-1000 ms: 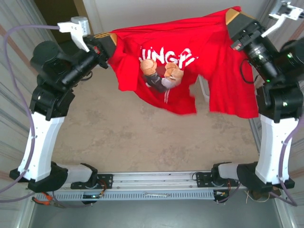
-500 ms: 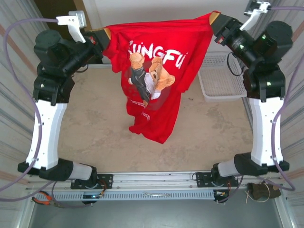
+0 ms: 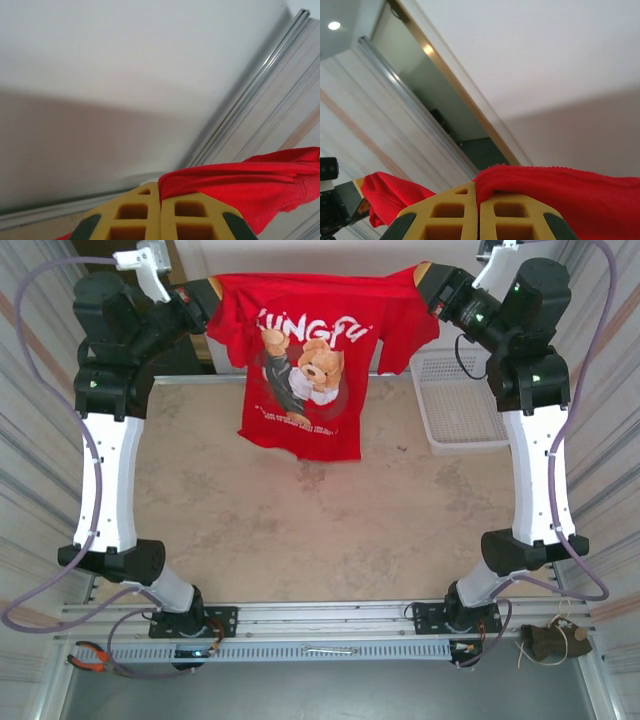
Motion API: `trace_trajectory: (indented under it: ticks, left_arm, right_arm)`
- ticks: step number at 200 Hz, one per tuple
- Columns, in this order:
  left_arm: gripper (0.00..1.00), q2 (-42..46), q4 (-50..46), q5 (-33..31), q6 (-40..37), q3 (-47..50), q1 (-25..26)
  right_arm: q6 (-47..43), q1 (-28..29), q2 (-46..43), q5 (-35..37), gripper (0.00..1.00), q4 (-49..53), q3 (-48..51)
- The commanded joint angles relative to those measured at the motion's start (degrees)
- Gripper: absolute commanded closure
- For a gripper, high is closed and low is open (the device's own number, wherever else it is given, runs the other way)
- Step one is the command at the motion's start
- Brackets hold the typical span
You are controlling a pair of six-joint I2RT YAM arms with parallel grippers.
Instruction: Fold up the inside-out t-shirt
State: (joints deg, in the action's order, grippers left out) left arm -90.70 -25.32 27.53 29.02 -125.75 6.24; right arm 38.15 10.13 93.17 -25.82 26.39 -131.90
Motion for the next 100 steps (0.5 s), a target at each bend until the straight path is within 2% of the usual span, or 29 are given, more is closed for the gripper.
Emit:
trace_trajectory:
  ticks: [1,33,55,71,100]
  left_arm:
    - [1.0,-1.7,2.8,-11.9,1.1,-1.8,-6.2]
    - [1.0,-5.9,3.1,-12.1,2.0,-5.6,-11.1]
    - [1.0,-7.2,2.1,-10.6,4.2,-9.2,-15.9]
    - [1.0,-5.2,3.3,-9.1,6.2,-8.4,-18.2]
    - [1.0,1.7,5.2,-6.3,6.6,-3.7,-17.5]
  right_arm:
    - [-0.2,-2.1,5.4,4.9,1.0,-3.2,-1.5]
    - [-0.4,1.3,16.6,-1.1,1.0,-9.6,-4.8]
    - [1.0,4.7,26.9,-4.4,1.0,-7.6,-17.0]
    - [4.1,6.6,32.3,-6.2,1.0,-9.8,-23.5]
    - [8.2,6.3,34.1,-8.5,1.0,-16.1,-23.5]
